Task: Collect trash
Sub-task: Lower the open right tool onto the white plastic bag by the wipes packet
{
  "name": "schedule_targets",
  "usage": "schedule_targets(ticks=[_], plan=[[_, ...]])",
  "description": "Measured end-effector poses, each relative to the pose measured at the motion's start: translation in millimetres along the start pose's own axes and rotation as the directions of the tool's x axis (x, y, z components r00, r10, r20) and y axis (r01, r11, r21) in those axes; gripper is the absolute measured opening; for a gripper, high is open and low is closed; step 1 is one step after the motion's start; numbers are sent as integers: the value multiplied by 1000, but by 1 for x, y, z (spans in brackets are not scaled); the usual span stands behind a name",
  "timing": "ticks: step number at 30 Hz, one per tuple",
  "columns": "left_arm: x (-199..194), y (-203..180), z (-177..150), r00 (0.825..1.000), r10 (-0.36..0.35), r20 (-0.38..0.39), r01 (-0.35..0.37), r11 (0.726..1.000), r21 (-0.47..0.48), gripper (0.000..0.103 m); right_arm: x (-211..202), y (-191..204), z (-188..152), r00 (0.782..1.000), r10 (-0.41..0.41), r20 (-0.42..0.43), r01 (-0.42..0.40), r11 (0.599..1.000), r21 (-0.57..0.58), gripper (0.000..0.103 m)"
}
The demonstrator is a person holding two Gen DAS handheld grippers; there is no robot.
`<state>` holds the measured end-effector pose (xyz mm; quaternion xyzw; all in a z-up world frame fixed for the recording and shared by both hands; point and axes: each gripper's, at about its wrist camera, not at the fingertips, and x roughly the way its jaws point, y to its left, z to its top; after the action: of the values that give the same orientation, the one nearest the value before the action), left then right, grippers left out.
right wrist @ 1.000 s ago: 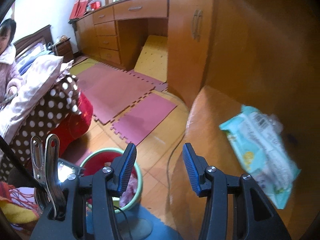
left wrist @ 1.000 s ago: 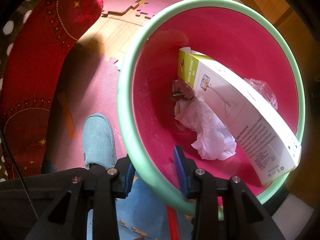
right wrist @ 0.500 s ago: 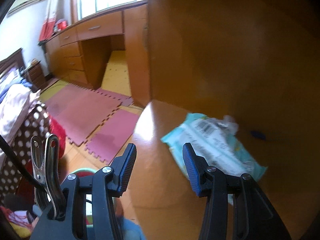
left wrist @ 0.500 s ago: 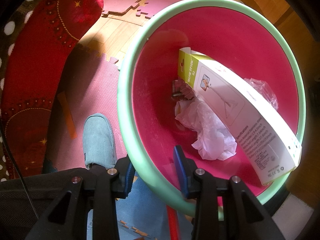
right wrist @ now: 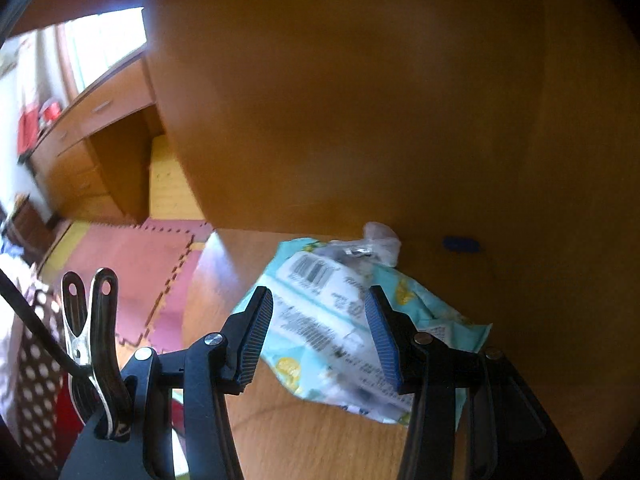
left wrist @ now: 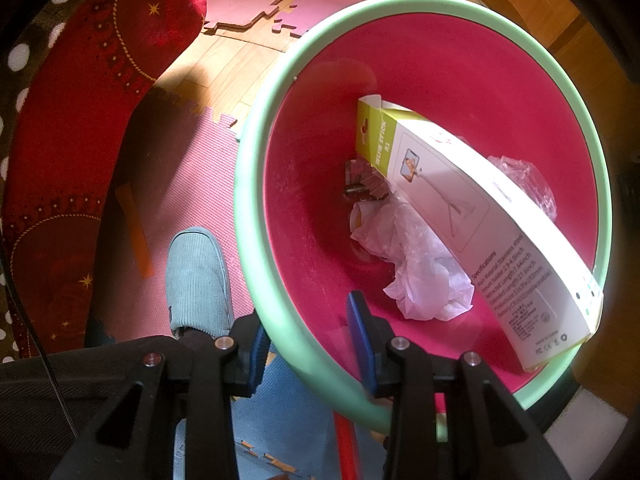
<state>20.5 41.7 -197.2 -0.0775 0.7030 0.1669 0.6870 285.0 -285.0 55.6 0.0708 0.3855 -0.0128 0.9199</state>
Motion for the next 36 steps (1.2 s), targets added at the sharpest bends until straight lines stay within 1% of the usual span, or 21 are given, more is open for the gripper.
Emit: schedule_targets(ticks=[7, 9, 21, 30, 34, 36], plan=[[0, 0, 0, 1000, -1, -1, 1, 1000, -1, 38, 19, -15, 11, 999, -34, -22, 35, 998, 46, 50], [0, 0, 0, 1000, -1, -1, 1, 1000, -1, 38, 23, -16, 14, 998, -51, -25, 52, 998, 46, 51], [0, 0, 0, 1000, 0, -2, 0, 1000, -1, 38, 39, -22, 30, 996, -82, -36, 84, 995, 60, 51], [1, -1, -1, 1000, -2, -7, 2, 1000, 0, 38, 70, -32, 36, 991, -100, -91, 109, 988, 107, 51], [2, -1, 0, 1000, -2, -9, 2, 1000, -2, 38, 82, -37, 37, 986, -117, -118, 133, 983, 128, 51], [3, -1, -1, 1000, -2, -9, 2, 1000, -1, 38, 89, -38, 38, 981, -140, -133, 157, 979, 128, 51]])
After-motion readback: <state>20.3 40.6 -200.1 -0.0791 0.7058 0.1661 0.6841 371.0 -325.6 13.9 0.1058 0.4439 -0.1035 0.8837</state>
